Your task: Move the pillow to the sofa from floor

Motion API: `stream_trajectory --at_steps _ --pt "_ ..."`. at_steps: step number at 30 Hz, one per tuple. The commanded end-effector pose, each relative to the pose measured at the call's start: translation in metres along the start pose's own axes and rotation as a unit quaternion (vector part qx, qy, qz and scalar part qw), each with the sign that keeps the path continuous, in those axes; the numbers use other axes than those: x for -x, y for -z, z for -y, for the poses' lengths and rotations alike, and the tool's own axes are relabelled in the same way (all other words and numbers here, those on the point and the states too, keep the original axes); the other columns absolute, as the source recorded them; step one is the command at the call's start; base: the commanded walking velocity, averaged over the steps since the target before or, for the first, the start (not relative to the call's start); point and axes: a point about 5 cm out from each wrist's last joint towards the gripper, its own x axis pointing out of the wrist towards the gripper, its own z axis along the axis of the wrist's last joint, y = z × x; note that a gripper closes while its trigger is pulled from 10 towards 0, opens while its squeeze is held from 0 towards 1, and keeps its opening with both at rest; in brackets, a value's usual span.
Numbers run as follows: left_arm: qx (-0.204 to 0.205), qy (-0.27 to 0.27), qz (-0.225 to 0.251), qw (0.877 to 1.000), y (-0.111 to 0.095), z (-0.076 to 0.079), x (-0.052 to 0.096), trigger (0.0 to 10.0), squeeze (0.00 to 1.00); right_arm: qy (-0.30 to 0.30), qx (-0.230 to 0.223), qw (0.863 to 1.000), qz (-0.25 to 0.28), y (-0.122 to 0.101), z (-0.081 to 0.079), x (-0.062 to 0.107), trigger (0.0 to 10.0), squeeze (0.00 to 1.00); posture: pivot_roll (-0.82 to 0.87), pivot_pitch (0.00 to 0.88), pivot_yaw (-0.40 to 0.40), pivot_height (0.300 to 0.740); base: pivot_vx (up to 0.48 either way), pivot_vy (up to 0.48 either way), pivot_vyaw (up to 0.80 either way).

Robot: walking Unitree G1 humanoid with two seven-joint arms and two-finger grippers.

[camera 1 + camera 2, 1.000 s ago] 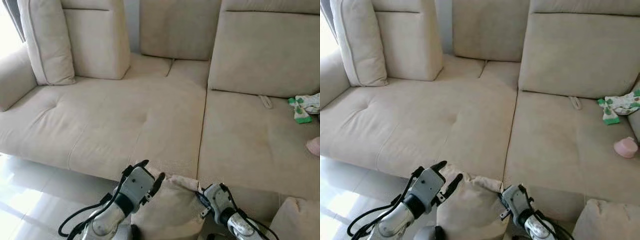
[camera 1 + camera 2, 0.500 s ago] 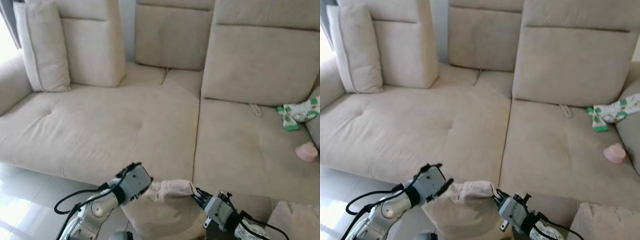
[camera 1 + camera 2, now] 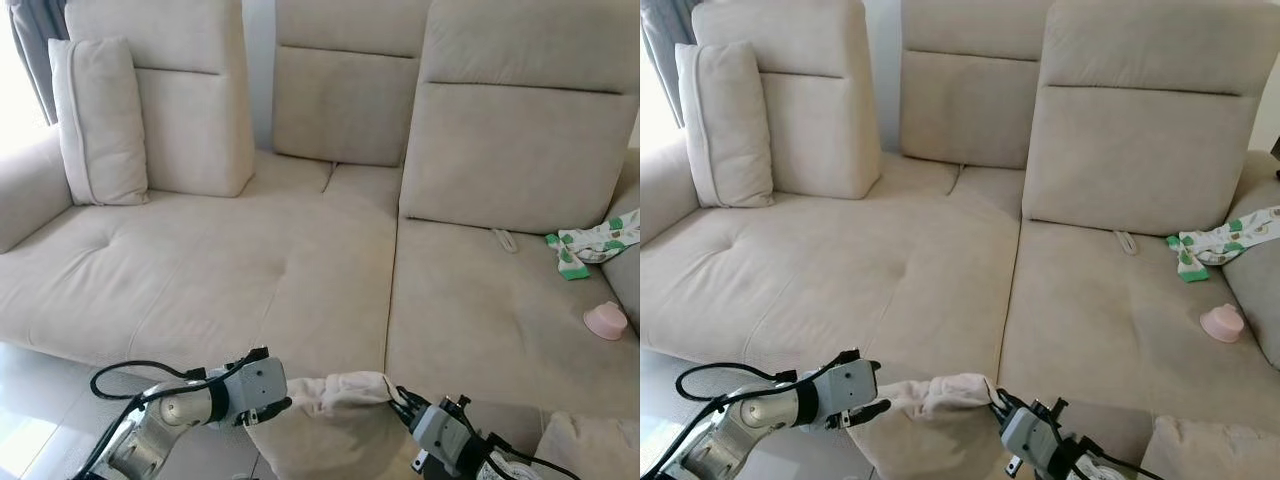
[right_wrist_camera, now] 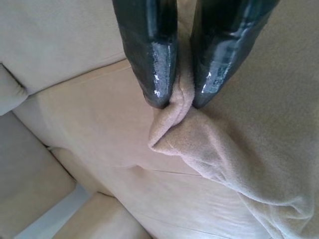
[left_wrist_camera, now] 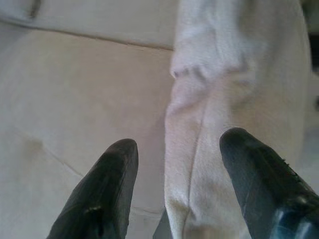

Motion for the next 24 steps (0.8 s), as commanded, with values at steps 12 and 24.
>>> stream_trajectory --at_steps 12,24 --pt "-0.02 0.052 -0.04 0.998 0.014 0.011 -0.007 10.0 0.0 0.016 0.037 0.997 0.066 -0.029 0.003 -0.009 0.0 0.0 0.06 0.018 0.035 0.578 0.0 0.0 0.0" --pt "-0.031 0.125 -0.096 0.987 0.032 0.025 -0.004 10.0 0.0 0.046 0.049 0.994 0.085 -0.039 0.009 -0.008 0.0 0.0 0.04 0.01 0.04 0.578 0.0 0.0 0.0"
